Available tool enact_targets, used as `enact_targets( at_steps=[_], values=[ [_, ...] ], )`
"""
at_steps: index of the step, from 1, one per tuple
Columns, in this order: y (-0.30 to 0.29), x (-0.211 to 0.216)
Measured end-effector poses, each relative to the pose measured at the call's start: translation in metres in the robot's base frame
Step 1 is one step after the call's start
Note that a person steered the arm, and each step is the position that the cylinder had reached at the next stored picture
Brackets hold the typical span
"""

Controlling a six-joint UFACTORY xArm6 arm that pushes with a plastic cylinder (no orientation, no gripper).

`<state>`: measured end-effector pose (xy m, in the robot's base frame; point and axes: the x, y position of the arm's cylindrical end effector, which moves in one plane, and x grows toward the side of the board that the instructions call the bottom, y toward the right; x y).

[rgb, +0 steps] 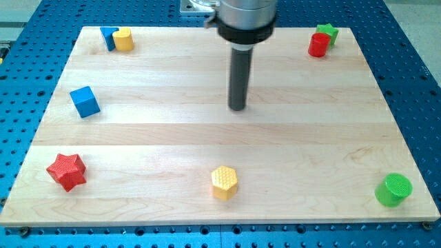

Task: Push cube into red circle

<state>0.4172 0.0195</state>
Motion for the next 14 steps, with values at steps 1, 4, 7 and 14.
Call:
enact_targets(
  at_steps=[1, 4, 7, 14],
  values=[
    [0.000, 0.000],
    [0.000, 0.020],
    [-0.071, 0.095],
    [-0.274, -0.023]
  ],
)
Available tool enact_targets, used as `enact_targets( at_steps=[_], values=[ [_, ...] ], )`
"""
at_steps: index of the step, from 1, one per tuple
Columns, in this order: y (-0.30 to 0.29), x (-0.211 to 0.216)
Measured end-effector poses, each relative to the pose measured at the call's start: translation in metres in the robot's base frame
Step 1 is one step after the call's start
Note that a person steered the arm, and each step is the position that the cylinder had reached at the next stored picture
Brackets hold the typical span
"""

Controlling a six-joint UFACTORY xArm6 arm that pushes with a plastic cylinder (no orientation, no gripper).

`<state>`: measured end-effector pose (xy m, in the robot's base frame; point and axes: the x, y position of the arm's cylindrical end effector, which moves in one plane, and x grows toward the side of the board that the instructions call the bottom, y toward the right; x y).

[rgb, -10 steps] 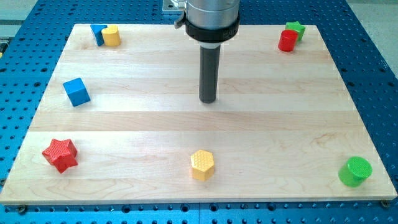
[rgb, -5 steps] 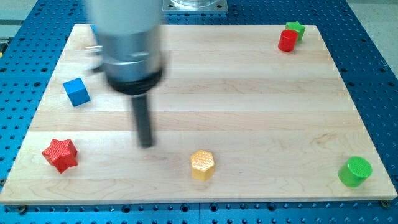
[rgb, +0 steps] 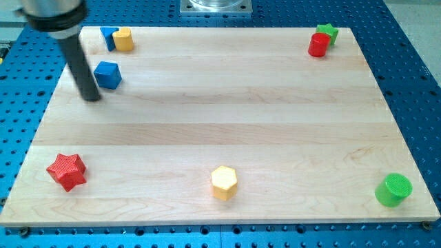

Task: Push cube into red circle

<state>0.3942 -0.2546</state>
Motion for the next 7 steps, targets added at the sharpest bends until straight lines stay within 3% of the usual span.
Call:
enact_targets(
  at_steps=[1, 2, 3, 4, 5, 6, 7],
  values=[
    [0.028, -0.041],
    [0.161, -0.048],
    [0.207, -0.057],
    [0.206, -0.088],
    [0.277, -0.123],
    [0.265, -0.138],
    [0.315, -0.152]
  ],
)
